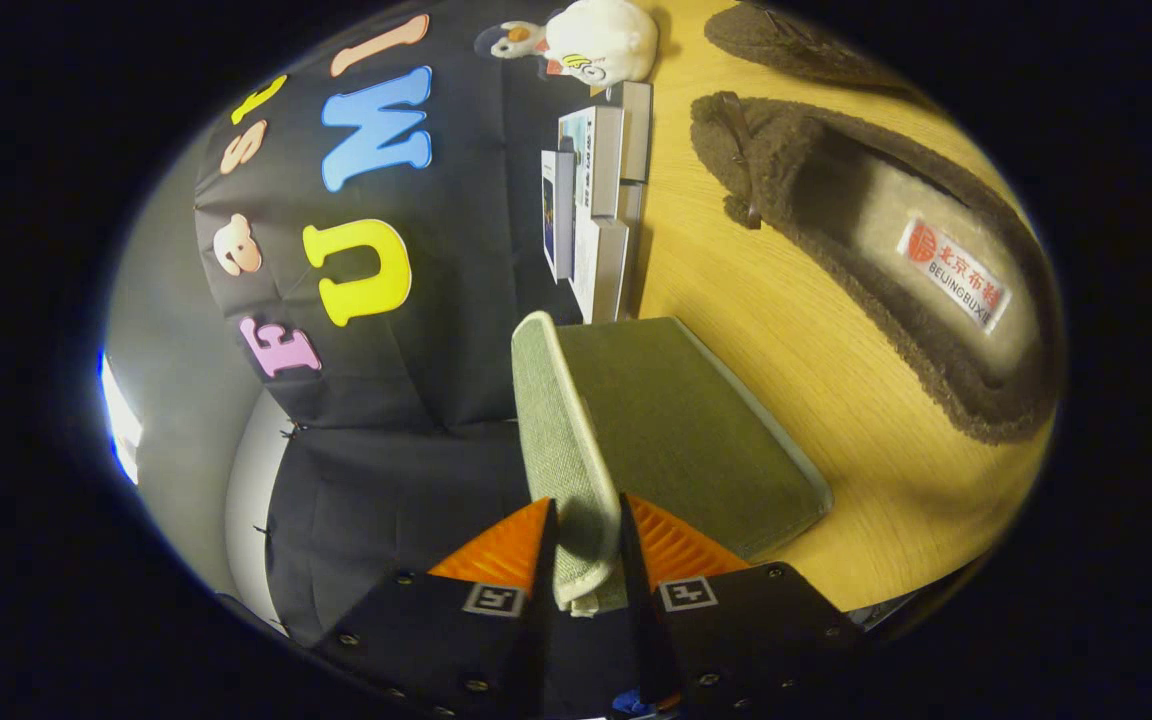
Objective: Open the storage box then place both shoes into the box .Put the left shoe in first, then the right shoe, with the right side of both shoes facing outward in a uniform manner.
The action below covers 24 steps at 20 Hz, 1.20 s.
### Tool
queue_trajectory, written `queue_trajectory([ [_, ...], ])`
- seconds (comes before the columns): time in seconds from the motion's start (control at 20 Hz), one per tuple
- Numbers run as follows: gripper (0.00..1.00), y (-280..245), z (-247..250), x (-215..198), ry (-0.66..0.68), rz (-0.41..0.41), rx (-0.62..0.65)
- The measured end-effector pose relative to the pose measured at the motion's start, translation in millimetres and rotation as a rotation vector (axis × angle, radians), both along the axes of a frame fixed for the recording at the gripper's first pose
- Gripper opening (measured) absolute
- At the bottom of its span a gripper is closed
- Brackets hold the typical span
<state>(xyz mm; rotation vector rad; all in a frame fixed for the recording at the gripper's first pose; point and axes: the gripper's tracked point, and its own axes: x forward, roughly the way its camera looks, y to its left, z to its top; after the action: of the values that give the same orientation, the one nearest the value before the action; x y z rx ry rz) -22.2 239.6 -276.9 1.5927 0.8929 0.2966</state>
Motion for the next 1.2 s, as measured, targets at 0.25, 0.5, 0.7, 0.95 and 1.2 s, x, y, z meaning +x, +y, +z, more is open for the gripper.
queue_trajectory([
  [0.25,0.02,0,15,1,-0.05,0.006,0.007],
  [0.5,0.01,3,41,-1,-0.156,0.101,-0.108],
  [0.7,0.01,7,73,2,-0.235,0.153,-0.168],
  [0.95,0.01,24,117,12,-0.318,0.194,-0.189],
  [1.2,0.01,48,152,16,-0.402,0.243,-0.238],
])
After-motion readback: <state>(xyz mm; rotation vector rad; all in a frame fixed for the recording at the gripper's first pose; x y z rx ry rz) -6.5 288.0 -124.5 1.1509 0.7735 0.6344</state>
